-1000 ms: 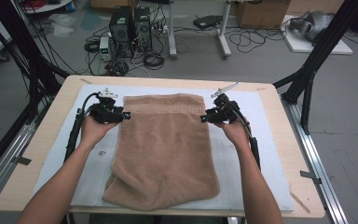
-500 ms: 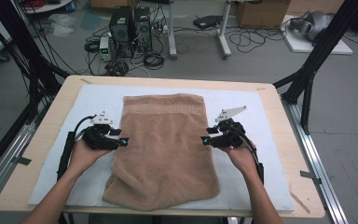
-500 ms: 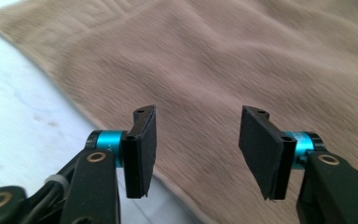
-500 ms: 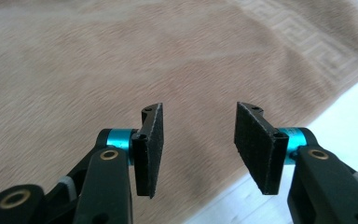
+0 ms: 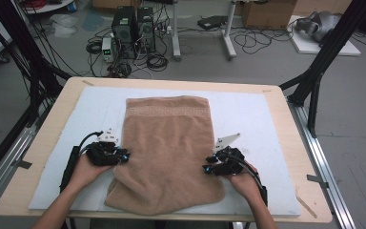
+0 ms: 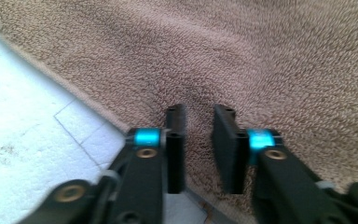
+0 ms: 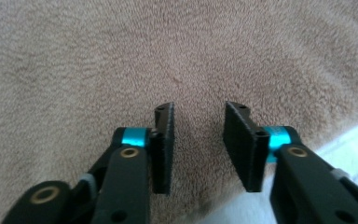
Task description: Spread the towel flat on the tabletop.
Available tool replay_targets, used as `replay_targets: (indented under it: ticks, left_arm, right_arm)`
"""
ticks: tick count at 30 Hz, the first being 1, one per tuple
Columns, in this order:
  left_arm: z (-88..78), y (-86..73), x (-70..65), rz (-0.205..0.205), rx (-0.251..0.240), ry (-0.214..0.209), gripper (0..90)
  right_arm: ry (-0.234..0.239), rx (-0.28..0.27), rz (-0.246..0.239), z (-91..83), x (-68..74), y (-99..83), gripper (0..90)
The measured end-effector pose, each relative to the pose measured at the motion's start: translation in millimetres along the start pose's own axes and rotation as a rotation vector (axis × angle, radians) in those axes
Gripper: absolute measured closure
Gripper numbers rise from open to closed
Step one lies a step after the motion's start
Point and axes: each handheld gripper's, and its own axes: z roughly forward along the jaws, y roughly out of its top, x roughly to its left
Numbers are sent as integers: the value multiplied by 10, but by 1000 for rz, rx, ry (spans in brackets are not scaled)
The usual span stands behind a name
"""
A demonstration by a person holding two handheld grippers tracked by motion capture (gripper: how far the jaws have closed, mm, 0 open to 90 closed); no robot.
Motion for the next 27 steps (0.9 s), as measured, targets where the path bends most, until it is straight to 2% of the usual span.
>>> replay_targets:
  ticks: [1, 2, 4, 7, 12, 15, 19, 22, 23, 24, 26, 27]
  left_arm:
    - [6, 4, -8, 2, 0, 6, 852]
    - [7, 13, -8, 3, 3, 7, 867]
    - [9, 19, -6, -2, 0, 16, 880]
    - [-13, 27, 4, -4, -22, 44, 884]
    - [-58, 105, 120, -59, -92, 71, 885]
    - [-44, 225, 190, -76, -138, 122, 885]
    - [7, 395, 331, -115, -188, 182, 885]
    - [106, 493, 454, -128, -168, 244, 886]
    - [147, 495, 496, -151, -177, 255, 887]
    - [193, 503, 536, -169, -157, 262, 895]
    - [285, 493, 572, -165, -116, 282, 896]
    - [314, 484, 582, -168, -111, 265, 895]
  right_arm:
    - [5, 0, 10, -1, -8, -2, 730]
    - [17, -2, 15, -5, -27, 0, 810]
    - [35, 5, 12, -4, -39, 12, 854]
    - [35, 19, -13, -35, -28, 75, 864]
    - [17, -21, -10, -152, -95, 210, 864]
    - [-16, -68, 14, -218, -200, 289, 863]
    - [-59, -86, 62, -214, -381, 346, 863]
    - [-86, -87, 99, -165, -499, 363, 862]
    - [-87, -87, 113, -140, -545, 360, 861]
    - [-98, -84, 122, -110, -585, 355, 860]
    - [-95, -74, 160, -37, -663, 329, 857]
    - [-93, -57, 163, 5, -688, 319, 853]
